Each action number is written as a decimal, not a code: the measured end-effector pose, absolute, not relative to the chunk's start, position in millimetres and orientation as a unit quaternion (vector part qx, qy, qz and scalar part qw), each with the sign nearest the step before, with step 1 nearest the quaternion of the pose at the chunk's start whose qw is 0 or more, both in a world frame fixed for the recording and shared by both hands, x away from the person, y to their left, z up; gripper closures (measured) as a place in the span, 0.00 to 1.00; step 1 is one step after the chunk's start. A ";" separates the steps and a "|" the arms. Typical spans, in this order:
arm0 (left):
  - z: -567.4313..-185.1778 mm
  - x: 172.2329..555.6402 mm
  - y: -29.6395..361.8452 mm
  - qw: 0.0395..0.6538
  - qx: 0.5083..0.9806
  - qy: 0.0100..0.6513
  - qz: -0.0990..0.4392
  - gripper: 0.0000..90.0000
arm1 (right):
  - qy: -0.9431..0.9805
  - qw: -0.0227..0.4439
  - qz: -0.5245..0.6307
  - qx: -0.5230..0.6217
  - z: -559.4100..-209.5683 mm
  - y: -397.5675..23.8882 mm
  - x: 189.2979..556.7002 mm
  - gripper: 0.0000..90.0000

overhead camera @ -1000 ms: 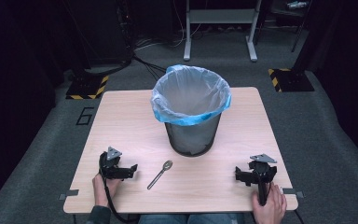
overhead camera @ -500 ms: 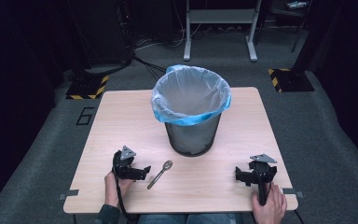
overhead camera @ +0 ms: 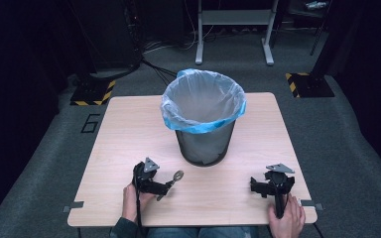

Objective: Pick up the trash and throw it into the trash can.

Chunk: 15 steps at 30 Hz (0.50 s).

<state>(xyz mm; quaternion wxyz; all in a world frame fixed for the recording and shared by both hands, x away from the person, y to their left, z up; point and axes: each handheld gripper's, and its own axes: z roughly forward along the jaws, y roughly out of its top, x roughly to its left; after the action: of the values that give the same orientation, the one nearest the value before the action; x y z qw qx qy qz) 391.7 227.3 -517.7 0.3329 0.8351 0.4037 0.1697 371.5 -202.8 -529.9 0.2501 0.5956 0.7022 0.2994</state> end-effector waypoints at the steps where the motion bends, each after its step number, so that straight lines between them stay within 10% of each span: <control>1: -518.9 391.4 223.6 0.330 0.837 0.403 0.166 0.00 | 0.702 0.250 0.299 0.596 -529.9 -202.8 371.5 0.00; 15: -524.5 387.5 207.9 0.327 0.840 0.402 0.163 0.11 | 0.702 0.250 0.299 0.596 -529.9 -202.7 371.4 0.00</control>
<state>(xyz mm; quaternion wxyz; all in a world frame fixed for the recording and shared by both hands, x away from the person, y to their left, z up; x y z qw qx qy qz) 387.5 207.9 -524.5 0.3274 0.8397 0.4017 0.1626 371.4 -202.7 -529.9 0.2499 0.5957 0.7021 0.2995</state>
